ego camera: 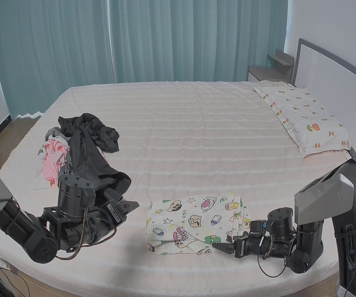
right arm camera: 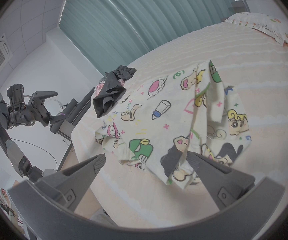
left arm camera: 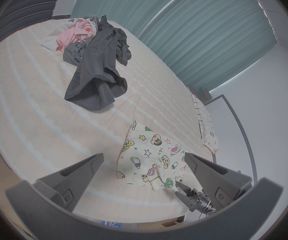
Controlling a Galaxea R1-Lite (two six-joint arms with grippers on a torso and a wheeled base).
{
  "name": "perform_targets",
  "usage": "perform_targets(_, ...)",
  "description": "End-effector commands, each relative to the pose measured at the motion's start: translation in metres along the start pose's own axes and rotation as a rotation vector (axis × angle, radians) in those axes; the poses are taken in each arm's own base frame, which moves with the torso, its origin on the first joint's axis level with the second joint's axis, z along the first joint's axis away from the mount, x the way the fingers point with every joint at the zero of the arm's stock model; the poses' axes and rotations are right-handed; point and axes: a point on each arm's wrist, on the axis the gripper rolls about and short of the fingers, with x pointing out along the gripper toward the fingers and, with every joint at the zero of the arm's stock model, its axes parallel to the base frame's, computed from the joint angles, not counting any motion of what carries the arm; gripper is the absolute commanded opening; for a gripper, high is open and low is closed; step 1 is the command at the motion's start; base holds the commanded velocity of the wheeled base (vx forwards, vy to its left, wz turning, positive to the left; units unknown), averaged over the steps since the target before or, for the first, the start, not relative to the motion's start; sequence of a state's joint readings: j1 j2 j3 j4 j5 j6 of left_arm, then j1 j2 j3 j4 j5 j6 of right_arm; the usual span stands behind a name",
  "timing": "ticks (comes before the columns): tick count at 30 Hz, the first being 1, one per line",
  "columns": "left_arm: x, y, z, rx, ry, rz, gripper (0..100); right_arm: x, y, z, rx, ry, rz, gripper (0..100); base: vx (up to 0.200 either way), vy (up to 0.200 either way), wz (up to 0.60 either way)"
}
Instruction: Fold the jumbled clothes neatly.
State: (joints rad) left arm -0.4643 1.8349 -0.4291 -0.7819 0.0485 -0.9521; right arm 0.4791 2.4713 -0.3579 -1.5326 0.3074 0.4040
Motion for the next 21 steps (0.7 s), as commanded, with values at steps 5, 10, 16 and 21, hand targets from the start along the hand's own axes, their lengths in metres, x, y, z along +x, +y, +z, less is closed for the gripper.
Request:
perform_targets(5, 0.0, 0.001, -0.001, 0.0, 0.003, 0.004, 100, -0.003, 0.001, -0.005, 0.0, 0.018, -0.01, 100, 0.0, 0.0, 0.0)
perform_targets(10, 0.0, 0.001, -0.001, 0.0, 0.003, 0.004, 100, -0.003, 0.001, -0.006, -0.013, 0.028, -0.015, 100, 0.0, 0.0, 0.0)
perform_targets(16, 0.0, 0.001, -0.001, 0.0, 0.003, 0.004, 100, 0.002, 0.001, -0.006, -0.05, 0.027, -0.008, 100, 0.0, 0.0, 0.0)
perform_targets(21, 0.0, 0.001, -0.001, 0.0, 0.003, 0.004, 100, 0.012, 0.002, -0.004, -0.06, 0.03, -0.001, 100, 0.0, 0.0, 0.0)
